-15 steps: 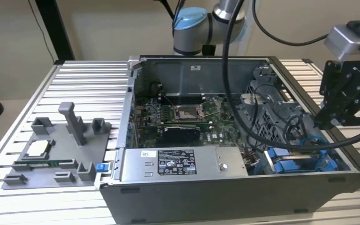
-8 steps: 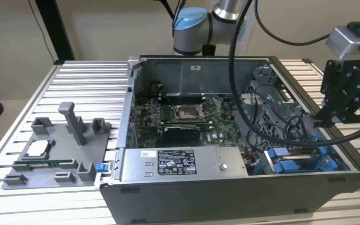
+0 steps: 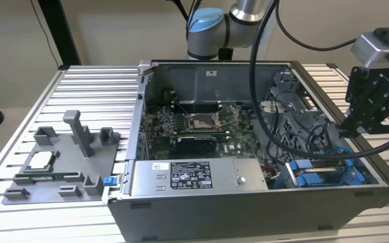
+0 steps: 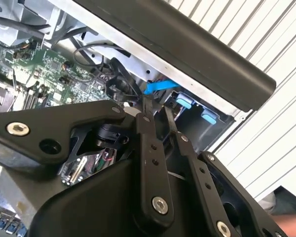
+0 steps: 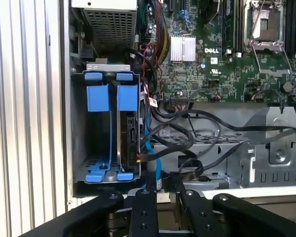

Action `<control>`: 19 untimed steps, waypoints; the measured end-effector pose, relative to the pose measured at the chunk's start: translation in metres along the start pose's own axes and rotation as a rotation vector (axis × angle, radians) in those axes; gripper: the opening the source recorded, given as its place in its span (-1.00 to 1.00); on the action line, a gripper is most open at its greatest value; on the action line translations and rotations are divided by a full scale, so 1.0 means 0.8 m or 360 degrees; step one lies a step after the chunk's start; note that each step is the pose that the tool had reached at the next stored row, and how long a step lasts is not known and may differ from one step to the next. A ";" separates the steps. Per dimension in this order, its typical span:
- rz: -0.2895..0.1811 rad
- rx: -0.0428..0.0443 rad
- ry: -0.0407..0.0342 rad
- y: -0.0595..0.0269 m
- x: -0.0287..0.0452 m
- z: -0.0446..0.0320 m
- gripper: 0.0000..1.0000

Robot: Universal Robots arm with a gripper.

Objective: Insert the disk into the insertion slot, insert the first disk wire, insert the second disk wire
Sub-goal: 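Insert the second disk wire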

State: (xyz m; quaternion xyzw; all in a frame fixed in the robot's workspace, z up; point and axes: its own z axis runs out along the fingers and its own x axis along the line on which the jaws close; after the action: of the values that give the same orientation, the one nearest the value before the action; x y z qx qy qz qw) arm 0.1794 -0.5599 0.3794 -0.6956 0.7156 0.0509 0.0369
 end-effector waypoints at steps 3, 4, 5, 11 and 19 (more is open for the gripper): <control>-0.0011 -0.0002 -0.0030 0.000 0.0002 0.0016 1.00; -0.0015 -0.0003 -0.0037 0.000 0.0002 0.0021 1.00; -0.0019 -0.0004 -0.0041 -0.001 0.0002 0.0028 1.00; -0.0043 -0.0024 -0.0046 -0.006 0.0007 0.0063 1.00; -0.0048 -0.0026 -0.0072 -0.005 0.0029 0.0048 -1.00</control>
State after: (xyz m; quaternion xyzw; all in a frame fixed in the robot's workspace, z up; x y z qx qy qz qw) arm 0.1830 -0.5617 0.3752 -0.7052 0.7037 0.0720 0.0480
